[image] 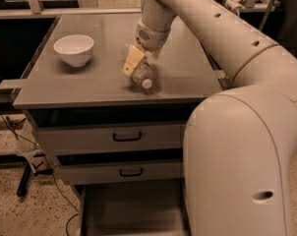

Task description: Place water bottle into bottom drawer

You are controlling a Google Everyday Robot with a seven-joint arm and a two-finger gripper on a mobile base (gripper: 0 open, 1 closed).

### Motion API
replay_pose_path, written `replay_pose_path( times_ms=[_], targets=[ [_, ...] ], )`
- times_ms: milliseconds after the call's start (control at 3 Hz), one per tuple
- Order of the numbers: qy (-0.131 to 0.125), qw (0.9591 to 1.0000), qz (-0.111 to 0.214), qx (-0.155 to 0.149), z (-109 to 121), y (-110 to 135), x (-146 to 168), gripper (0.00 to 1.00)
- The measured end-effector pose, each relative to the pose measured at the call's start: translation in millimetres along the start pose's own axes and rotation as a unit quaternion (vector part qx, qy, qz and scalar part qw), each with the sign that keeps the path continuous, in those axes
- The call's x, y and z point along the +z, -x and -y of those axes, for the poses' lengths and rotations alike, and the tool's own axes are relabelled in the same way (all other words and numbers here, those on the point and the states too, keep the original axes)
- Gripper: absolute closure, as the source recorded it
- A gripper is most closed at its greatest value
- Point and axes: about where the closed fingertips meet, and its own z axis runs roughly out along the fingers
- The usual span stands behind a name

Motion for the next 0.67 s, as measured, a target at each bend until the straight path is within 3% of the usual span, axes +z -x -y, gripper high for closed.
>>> replay_pose_path(
  times_ms=[667],
  targets=[
    [0.000, 1.0000, 0.000, 0.000, 0.0, 0.1, 0.2, 0.66]
  ],
)
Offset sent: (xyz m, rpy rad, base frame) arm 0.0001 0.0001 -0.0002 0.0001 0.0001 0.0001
